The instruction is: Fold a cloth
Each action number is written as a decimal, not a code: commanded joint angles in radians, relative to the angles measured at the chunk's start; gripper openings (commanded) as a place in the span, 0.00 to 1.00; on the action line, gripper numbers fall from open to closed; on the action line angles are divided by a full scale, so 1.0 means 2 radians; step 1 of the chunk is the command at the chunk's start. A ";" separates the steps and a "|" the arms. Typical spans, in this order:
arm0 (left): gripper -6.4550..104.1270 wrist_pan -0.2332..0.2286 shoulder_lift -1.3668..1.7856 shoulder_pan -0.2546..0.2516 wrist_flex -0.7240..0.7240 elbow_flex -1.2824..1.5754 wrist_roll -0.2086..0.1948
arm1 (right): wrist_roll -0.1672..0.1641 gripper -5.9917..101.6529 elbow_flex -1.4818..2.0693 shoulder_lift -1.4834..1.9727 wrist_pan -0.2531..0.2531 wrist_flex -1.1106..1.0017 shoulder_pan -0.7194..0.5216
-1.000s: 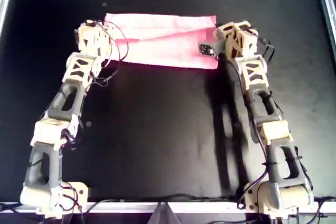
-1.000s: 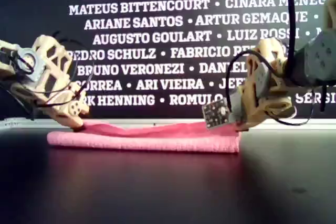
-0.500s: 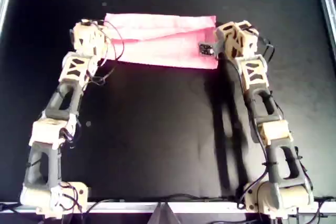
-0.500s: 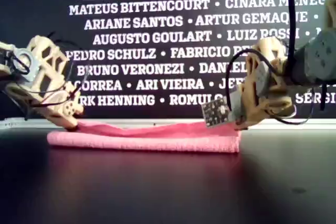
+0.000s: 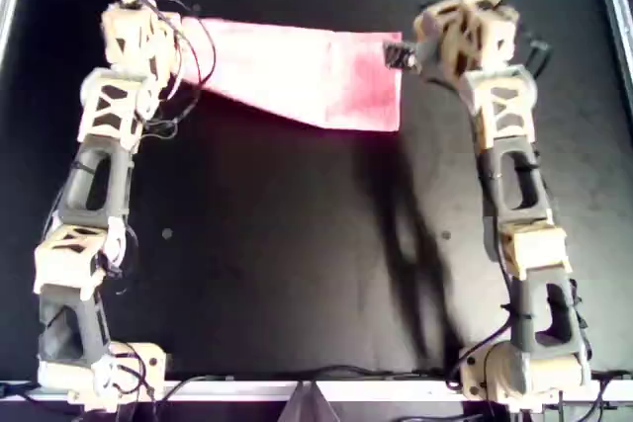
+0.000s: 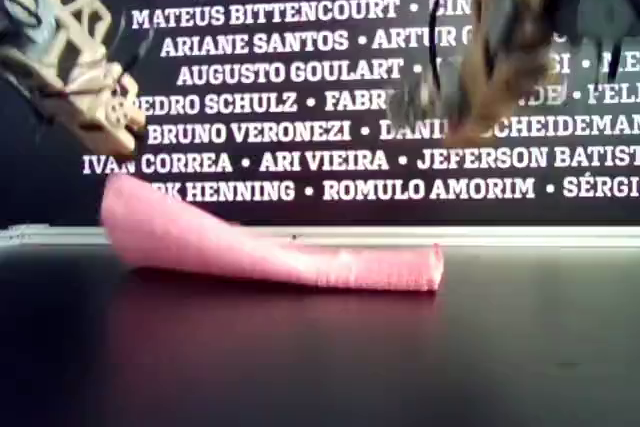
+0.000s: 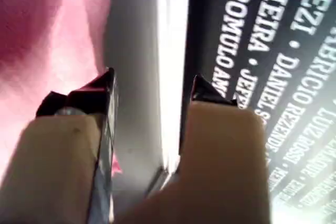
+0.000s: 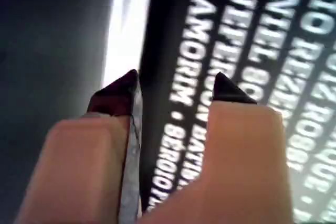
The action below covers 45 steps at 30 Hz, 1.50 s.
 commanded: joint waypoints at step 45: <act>0.51 -0.003 1.089 -0.007 0.176 0.791 -0.084 | -0.005 0.57 0.965 1.174 0.003 0.147 -0.005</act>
